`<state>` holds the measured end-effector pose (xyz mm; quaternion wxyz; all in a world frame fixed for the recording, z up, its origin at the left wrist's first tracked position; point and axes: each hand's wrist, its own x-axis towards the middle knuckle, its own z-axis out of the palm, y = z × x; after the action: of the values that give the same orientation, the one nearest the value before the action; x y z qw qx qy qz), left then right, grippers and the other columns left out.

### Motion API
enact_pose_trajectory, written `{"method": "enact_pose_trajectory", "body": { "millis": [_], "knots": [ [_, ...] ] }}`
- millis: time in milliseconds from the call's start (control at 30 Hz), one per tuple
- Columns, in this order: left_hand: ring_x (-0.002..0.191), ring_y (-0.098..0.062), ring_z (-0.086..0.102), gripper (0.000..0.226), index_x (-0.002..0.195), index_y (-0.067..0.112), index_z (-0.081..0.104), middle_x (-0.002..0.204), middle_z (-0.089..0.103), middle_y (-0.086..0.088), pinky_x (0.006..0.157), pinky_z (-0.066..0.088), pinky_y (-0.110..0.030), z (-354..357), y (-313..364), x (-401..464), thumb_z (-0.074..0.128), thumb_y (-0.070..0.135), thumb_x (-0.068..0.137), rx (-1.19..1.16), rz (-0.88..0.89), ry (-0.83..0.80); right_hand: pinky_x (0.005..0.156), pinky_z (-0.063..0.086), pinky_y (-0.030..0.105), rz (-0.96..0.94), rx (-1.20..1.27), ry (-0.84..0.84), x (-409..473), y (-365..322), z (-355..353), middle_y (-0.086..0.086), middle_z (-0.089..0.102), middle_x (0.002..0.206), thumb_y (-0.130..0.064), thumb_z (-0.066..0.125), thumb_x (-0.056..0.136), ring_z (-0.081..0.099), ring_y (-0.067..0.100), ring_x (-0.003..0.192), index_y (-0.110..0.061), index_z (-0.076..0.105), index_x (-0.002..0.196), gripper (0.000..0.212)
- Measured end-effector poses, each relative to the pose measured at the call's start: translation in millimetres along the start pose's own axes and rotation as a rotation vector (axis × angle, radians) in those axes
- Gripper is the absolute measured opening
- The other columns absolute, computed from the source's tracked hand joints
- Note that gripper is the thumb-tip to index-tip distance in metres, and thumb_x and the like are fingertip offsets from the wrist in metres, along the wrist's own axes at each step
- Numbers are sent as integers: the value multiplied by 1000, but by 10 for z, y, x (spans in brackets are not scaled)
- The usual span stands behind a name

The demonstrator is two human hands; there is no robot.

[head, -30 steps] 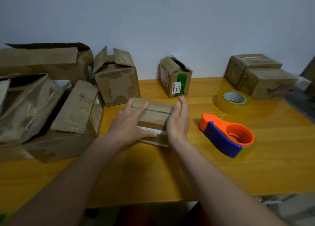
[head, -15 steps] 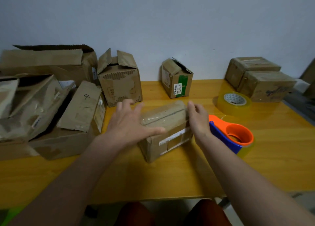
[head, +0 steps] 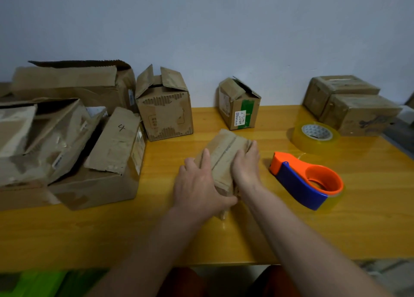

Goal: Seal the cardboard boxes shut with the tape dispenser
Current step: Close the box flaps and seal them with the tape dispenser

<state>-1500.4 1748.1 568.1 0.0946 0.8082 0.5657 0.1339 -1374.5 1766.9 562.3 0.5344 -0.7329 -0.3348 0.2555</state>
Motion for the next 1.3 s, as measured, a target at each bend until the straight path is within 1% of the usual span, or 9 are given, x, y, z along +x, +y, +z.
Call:
{"method": "enact_pose_trajectory", "body": {
  "millis": [100, 233, 433, 567, 700, 867, 1000, 1133, 1300],
  "knots": [
    [118, -25, 35, 133, 152, 21, 0, 131, 31, -10, 93, 41, -35, 47, 203, -23, 69, 77, 53, -8, -92, 61, 119, 16, 39, -25, -6, -175, 17, -22, -84, 5, 11, 161, -22, 26, 103, 15, 20, 147, -15, 8, 153, 54],
    [133, -28, 29, 131, 152, 29, -7, 148, 22, -8, 106, 34, -40, 17, 209, -33, 70, 77, 57, -116, -28, -114, 107, 38, 39, -43, -110, -344, 84, -129, -467, 8, 47, 144, -25, 36, 102, 46, 21, 127, -18, 38, 146, 45],
    [145, -20, -22, 79, 149, 47, 3, 159, -18, 7, 115, -11, -44, 35, 37, -74, 33, 77, 83, 29, 378, 65, 106, 32, 35, -328, -699, 6, -73, 263, -1011, 10, 49, 136, -29, 54, 95, 40, 25, 129, -12, 53, 130, 38],
    [147, -17, -12, 56, 147, 46, 17, 161, 7, 8, 117, 2, -39, 162, 240, -21, 20, 60, 93, -79, 374, 41, 90, 39, 40, -251, -1054, 176, -123, 532, -1285, 9, 54, 116, -45, 58, 89, 49, 29, 111, -12, 49, 116, 44],
    [148, -21, -6, 51, 147, 47, 19, 160, 12, 8, 118, 14, -40, 223, 377, 88, 23, 54, 97, 46, 297, 64, 93, 34, 36, -186, -1267, 27, -65, 659, -1454, 2, 65, 112, -50, 51, 91, 59, 23, 107, -20, 49, 107, 35],
    [148, -15, 1, 48, 142, 48, 32, 158, 18, 15, 118, 5, -46, 68, 413, 140, 36, 57, 95, -90, 260, -47, 64, 32, 35, -181, -687, -41, -78, 600, -1738, 7, 58, 72, -32, 68, 87, 55, 29, 74, -16, 46, 72, 31],
    [146, -10, 14, 60, 140, 37, 42, 155, 27, 14, 120, 4, -43, -389, 576, 283, 61, 50, 85, -362, 280, 9, 56, 43, 23, -201, -69, -222, -205, 470, -2002, 26, 62, 84, -7, 70, 84, 56, 24, 70, 4, 62, 90, 15],
    [145, -10, 17, 71, 150, 30, 29, 158, 23, 8, 116, 15, -28, -817, 947, 315, 63, 44, 88, -457, 375, -228, 65, 53, 24, -278, 40, -351, -311, 326, -2164, 14, 70, 88, -11, 71, 77, 66, 20, 79, -1, 66, 96, 21],
    [126, -8, 49, 33, 127, 12, 62, 133, 59, -1, 101, 35, -17, -1057, 1166, 208, 44, 7, 100, -611, 487, -362, 68, 55, 25, -309, 64, -475, -400, 239, -2294, 12, 72, 89, -18, 72, 73, 68, 21, 81, -3, 69, 98, 30]
  ]
}}
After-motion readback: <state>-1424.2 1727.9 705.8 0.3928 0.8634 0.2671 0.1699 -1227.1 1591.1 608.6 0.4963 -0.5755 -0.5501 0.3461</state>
